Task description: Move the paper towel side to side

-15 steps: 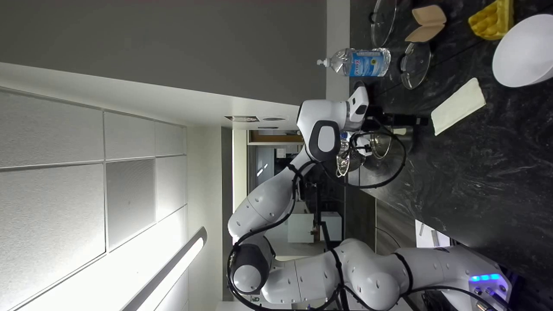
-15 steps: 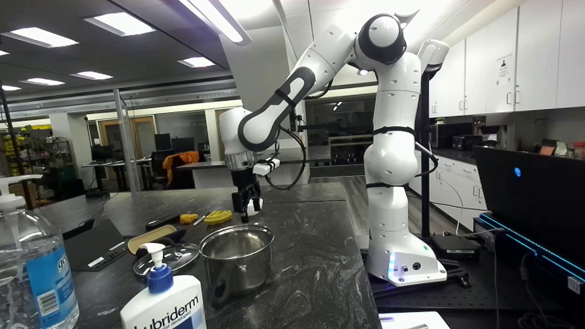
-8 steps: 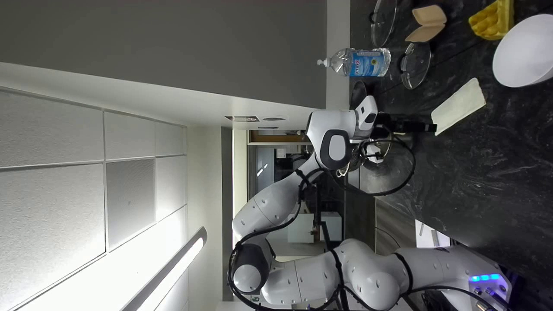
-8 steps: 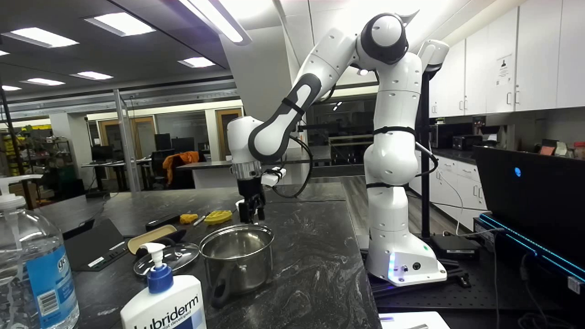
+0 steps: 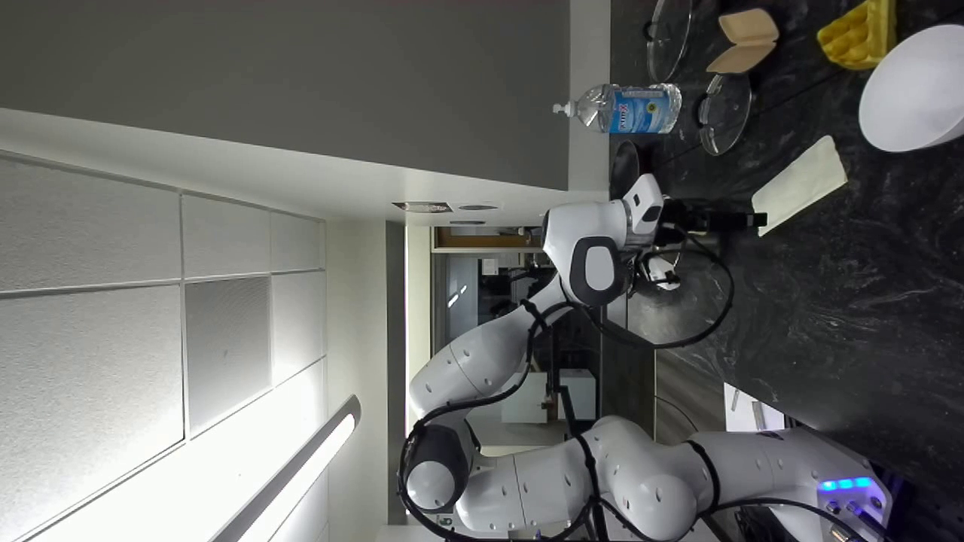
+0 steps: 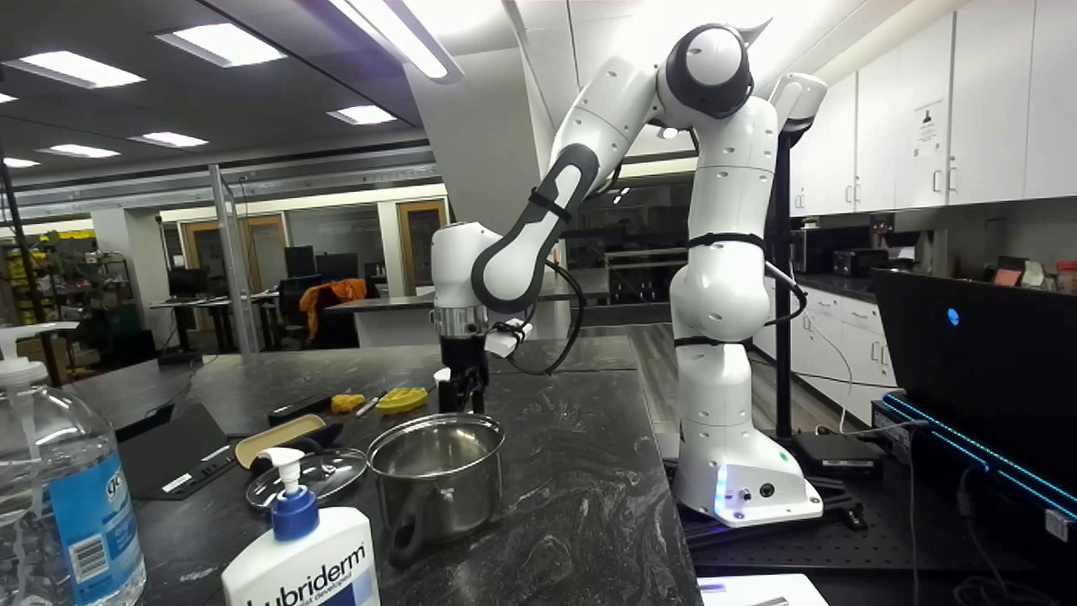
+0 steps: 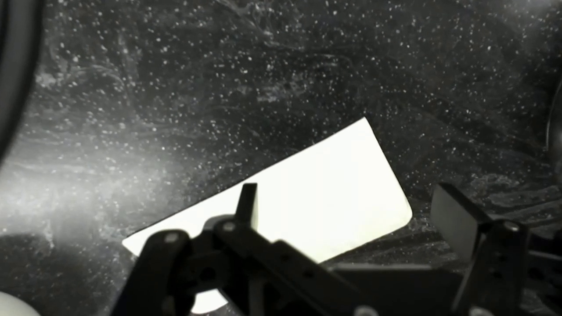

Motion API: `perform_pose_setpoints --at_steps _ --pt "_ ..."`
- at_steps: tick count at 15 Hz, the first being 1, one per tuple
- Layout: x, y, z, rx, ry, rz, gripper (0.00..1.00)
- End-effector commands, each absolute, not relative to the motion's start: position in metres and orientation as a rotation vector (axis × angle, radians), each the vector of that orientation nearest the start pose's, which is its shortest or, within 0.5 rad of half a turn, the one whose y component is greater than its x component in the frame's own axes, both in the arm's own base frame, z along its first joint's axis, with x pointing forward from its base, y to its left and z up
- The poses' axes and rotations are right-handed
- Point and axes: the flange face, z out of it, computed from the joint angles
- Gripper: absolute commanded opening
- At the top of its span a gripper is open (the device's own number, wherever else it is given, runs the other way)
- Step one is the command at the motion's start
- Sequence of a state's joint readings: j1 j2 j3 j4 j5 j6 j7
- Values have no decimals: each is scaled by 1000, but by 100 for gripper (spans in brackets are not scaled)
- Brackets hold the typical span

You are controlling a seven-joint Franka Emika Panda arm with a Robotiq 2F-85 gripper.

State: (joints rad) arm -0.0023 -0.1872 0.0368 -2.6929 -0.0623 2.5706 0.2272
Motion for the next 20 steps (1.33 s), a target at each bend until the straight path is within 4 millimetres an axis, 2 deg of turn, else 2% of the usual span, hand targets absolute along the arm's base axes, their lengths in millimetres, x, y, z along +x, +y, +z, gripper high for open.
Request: perform_pose_setpoints --at_steps 1,6,11,15,20 --pt "403 16 296 -3163 292 -165 100" --pt "400 12 290 -3163 335 -213 100" --pt "401 0 284 -3169 376 -280 100" --pt "402 -8 276 -3176 369 -269 100" --pt "404 -9 261 -3186 331 -252 100"
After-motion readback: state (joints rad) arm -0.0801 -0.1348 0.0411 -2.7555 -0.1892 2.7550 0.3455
